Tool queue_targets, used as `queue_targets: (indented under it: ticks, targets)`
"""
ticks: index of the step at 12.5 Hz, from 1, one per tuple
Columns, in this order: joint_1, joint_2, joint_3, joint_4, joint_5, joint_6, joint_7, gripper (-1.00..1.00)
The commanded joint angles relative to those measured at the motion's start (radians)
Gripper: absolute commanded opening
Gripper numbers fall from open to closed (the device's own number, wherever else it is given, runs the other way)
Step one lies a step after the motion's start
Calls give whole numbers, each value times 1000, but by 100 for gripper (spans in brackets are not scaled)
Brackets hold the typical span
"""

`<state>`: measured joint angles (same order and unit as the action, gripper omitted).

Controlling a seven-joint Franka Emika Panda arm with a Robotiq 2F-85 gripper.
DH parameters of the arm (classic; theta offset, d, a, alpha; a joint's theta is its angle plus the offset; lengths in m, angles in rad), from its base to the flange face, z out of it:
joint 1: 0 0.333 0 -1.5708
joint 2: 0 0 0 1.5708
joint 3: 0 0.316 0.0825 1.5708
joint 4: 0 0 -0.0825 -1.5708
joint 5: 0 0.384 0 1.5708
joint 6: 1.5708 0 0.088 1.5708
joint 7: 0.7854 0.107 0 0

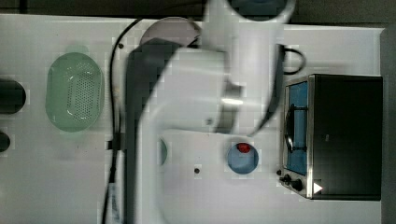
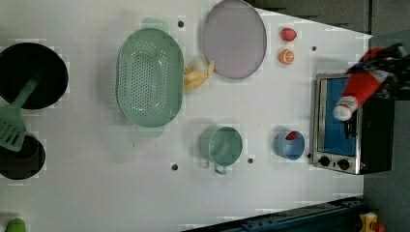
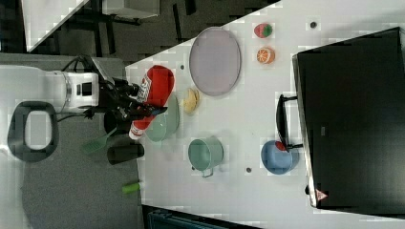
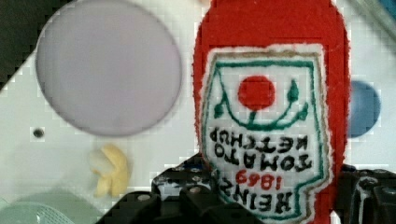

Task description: Pick Ketchup from oven and place it on table.

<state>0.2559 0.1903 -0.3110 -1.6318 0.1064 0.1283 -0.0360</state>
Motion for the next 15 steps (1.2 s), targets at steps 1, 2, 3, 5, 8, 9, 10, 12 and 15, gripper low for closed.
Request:
queue_targets:
  ticks: [1, 2, 3, 5, 8, 9, 10, 12, 15]
  targets:
    - [-9, -22, 28, -110, -21, 24, 153, 24]
    - [-7, -22, 30, -156, -30, 56, 196, 24]
    - [-6, -21, 29, -208, -34, 98, 225, 24]
    - [-8, -17, 25, -317, -34, 214, 247, 24]
    - [-10, 10, 25, -465, -34, 360, 247, 24]
    - [-10, 29, 26, -501, -34, 408, 247, 24]
    - [-10, 55, 26, -531, -34, 476, 247, 24]
    - [-8, 112, 31, -576, -33, 615, 247, 24]
    - [-5, 191, 41, -601, -30, 720, 247, 49]
